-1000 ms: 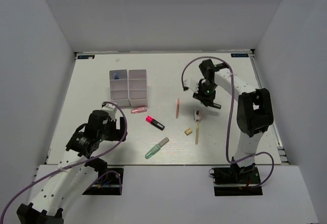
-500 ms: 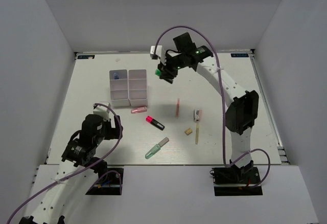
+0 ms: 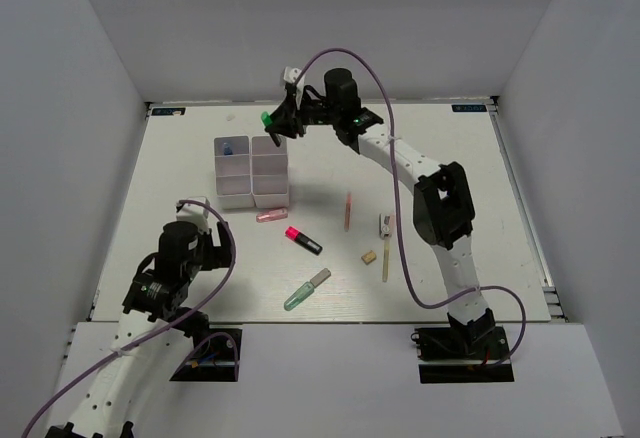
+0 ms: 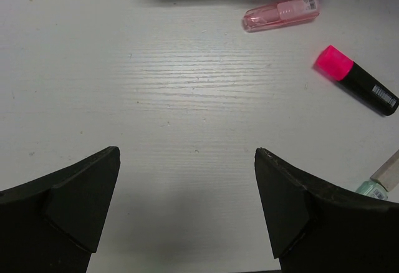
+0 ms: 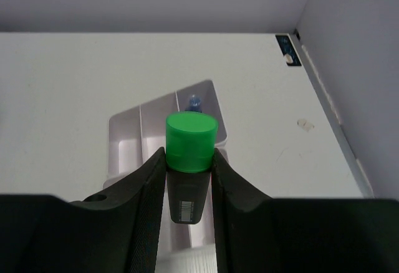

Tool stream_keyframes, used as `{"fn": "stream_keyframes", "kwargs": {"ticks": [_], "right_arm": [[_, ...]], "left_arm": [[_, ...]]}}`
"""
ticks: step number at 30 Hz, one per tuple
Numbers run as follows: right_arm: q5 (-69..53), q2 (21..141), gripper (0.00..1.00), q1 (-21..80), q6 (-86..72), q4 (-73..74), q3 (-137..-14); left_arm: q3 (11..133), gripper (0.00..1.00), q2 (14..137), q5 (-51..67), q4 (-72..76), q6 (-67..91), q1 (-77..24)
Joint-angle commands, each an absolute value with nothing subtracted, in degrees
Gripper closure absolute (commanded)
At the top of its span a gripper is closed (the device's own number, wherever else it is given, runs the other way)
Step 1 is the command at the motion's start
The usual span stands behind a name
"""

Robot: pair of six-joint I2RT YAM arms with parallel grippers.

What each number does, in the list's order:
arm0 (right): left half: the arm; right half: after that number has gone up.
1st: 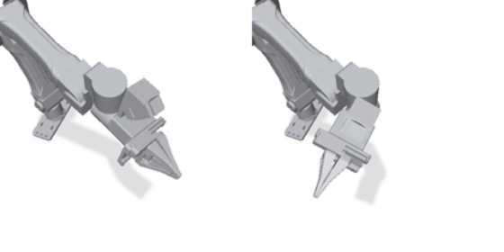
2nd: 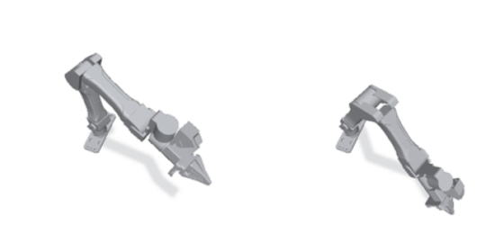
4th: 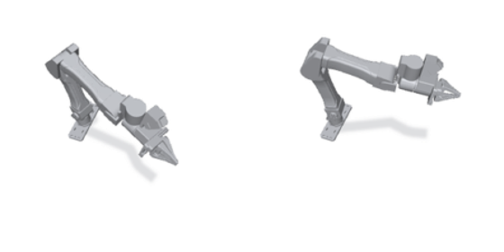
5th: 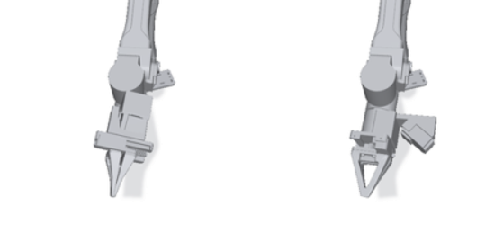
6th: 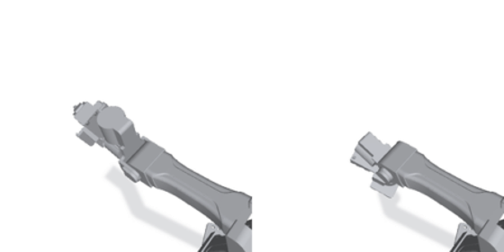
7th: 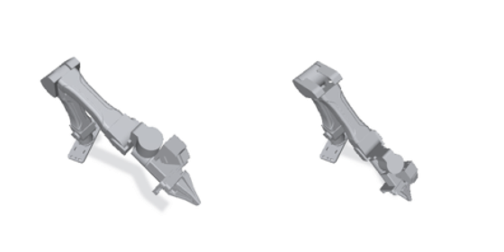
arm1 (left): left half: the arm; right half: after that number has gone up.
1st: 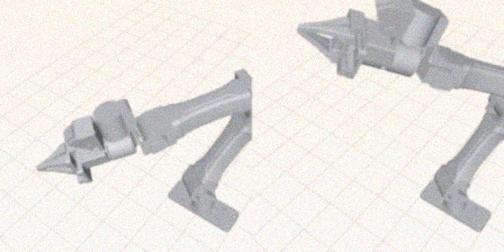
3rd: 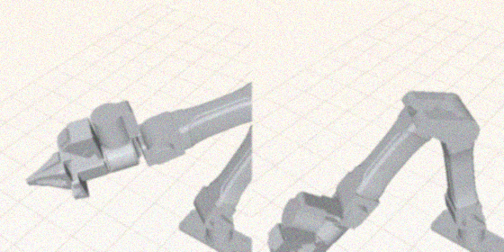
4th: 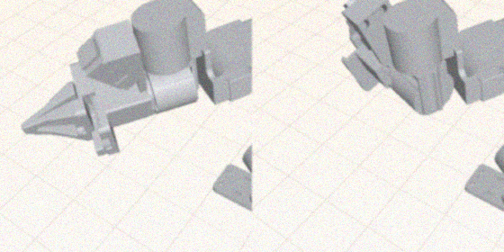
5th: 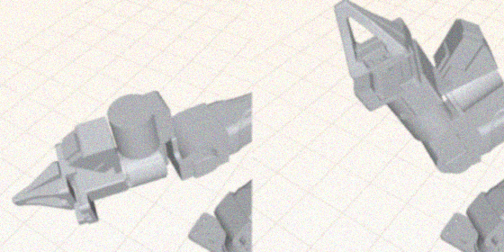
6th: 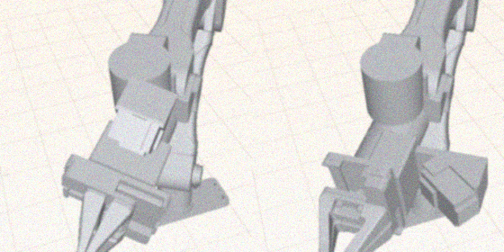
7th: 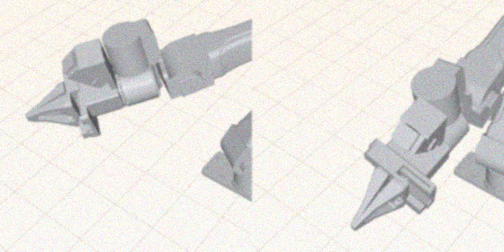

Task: Sort the stationery into containers
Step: Place the pen in the storage box.

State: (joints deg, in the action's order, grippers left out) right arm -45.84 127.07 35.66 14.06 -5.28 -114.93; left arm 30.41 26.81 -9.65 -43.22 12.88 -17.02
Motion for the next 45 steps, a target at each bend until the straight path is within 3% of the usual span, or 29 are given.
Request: {"fn": "stream_keyframes", "kwargs": {"ticks": [1, 7, 35, 38, 39, 41, 43, 45], "right_arm": [[-48.17, 129.19, 1.00, 35.42, 5.90, -24.25, -116.53], [-46.58, 134.91, 1.00, 35.77, 3.52, -25.05, -121.11], [-40.61, 136.14, 0.99, 35.51, 11.07, -25.14, -112.50], [-39.90, 136.23, 0.84, 35.42, 12.30, -24.87, -111.18], [-39.64, 135.97, 0.70, 35.42, 12.39, -24.87, -110.75], [-39.81, 135.44, 0.57, 35.42, 12.31, -24.87, -109.96], [-40.51, 134.04, 0.47, 35.42, 11.78, -25.22, -109.16], [-41.39, 132.38, 0.46, 35.42, 10.99, -25.31, -108.02]], "left_arm": [[30.06, 0.01, 26.98, -8.53, -42.01, 12.31, -16.09], [30.23, 0.01, 27.59, -7.73, -42.01, 12.13, -15.91], [30.23, 0.01, 26.90, -6.42, -42.01, 11.87, -15.73], [30.23, 0.01, 26.90, -6.42, -42.01, 11.87, -15.64], [30.23, 0.01, 27.07, -6.42, -42.10, 11.87, -15.64], [30.23, 0.01, 26.90, -6.33, -42.10, 11.87, -15.73], [30.24, 0.01, 26.90, -6.42, -42.10, 11.95, -15.73], [30.23, 0.01, 26.89, -6.33, -42.01, 11.95, -15.64]]}}
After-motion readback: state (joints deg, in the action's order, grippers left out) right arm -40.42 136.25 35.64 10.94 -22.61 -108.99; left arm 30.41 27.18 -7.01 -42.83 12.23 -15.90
